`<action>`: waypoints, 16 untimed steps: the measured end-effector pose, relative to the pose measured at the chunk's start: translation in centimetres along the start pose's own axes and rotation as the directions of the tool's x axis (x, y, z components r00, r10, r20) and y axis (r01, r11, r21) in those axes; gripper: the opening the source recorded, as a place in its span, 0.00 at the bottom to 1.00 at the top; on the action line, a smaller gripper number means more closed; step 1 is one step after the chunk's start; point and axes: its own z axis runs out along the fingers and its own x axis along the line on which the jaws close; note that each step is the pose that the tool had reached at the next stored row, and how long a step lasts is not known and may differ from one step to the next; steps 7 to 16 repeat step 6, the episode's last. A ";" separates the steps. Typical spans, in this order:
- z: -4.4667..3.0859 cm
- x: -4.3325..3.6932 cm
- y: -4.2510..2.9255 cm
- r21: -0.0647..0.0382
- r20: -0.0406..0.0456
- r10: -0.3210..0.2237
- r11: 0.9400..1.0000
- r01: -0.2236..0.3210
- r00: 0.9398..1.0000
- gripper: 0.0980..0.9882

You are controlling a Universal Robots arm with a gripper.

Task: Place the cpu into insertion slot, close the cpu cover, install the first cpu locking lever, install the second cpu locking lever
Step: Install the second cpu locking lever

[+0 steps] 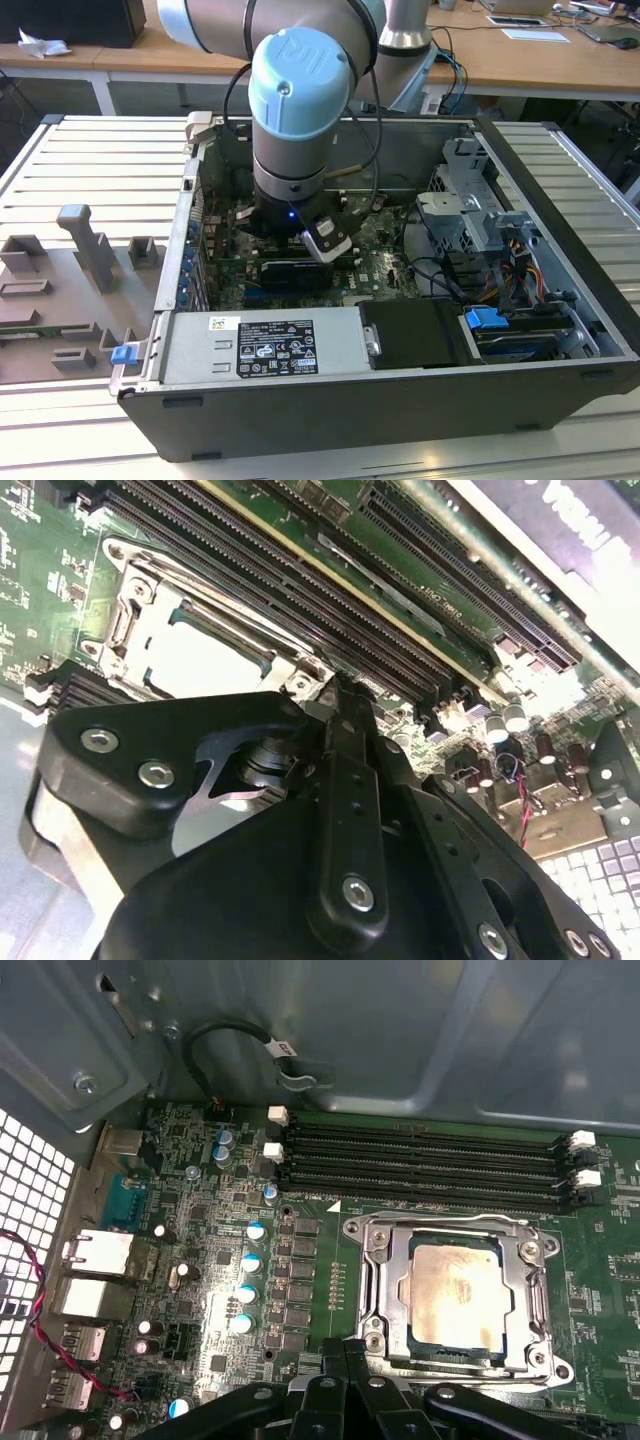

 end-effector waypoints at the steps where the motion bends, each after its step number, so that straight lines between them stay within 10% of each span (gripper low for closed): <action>1: -0.09 0.00 0.02 0.001 0.000 0.000 1.000 0.000 1.000 0.01; 16: -0.28 0.00 0.09 0.000 0.000 0.000 1.000 0.000 1.000 0.01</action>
